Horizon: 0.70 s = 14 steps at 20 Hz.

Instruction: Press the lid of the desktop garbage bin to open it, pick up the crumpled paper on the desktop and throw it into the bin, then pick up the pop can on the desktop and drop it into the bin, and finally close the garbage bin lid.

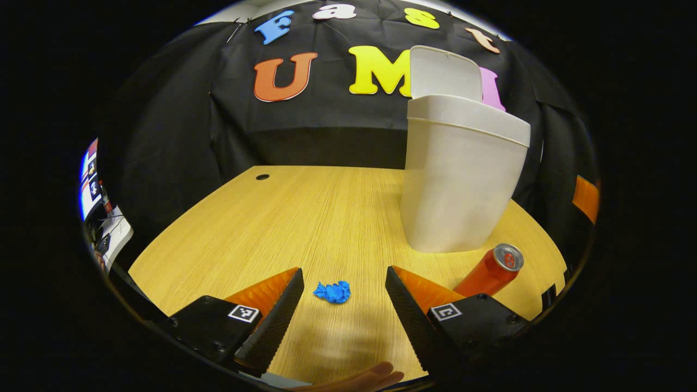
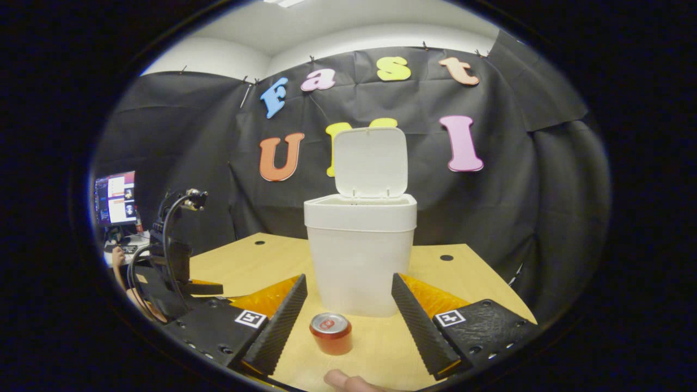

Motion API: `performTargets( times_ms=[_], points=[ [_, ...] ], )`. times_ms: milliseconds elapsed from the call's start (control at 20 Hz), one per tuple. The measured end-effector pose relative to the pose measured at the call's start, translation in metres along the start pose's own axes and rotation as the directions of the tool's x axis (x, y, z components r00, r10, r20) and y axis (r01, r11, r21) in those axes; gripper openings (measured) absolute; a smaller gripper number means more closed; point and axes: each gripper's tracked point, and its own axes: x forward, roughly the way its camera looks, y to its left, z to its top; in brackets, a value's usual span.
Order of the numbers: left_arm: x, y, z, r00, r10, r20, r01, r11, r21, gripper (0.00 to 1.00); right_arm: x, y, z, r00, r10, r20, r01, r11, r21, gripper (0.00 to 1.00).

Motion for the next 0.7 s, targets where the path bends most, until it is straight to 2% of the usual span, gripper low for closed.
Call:
performTargets(
  times_ms=[150,350,400,450,700],
  points=[
    [0.005,0.003,-0.008,1.000,0.011,-0.021,-0.010,1.000,0.017,0.98,-0.005,0.002,-0.011,0.999,0.022,-0.023,-0.021,0.999,0.050,0.96],
    [0.017,-0.001,-0.027,0.997,-0.011,-0.074,0.014,0.999,0.039,0.98,-0.020,0.001,-0.012,1.000,0.025,0.002,-0.025,0.999,0.047,0.96],
    [0.021,-0.002,-0.033,0.995,-0.011,-0.097,0.014,0.999,0.038,0.98,-0.023,0.005,-0.014,0.999,0.040,-0.004,-0.039,0.998,0.048,0.93],
    [0.027,-0.002,-0.037,0.993,-0.011,-0.116,0.015,0.999,0.032,0.98,-0.025,0.009,-0.016,0.999,0.054,-0.004,-0.054,0.998,0.040,0.96],
    [0.044,0.001,-0.050,0.983,-0.016,-0.182,0.018,1.000,0.008,0.97,-0.029,0.011,-0.026,0.999,0.044,-0.015,-0.045,0.999,-0.029,0.96]
  ],
)
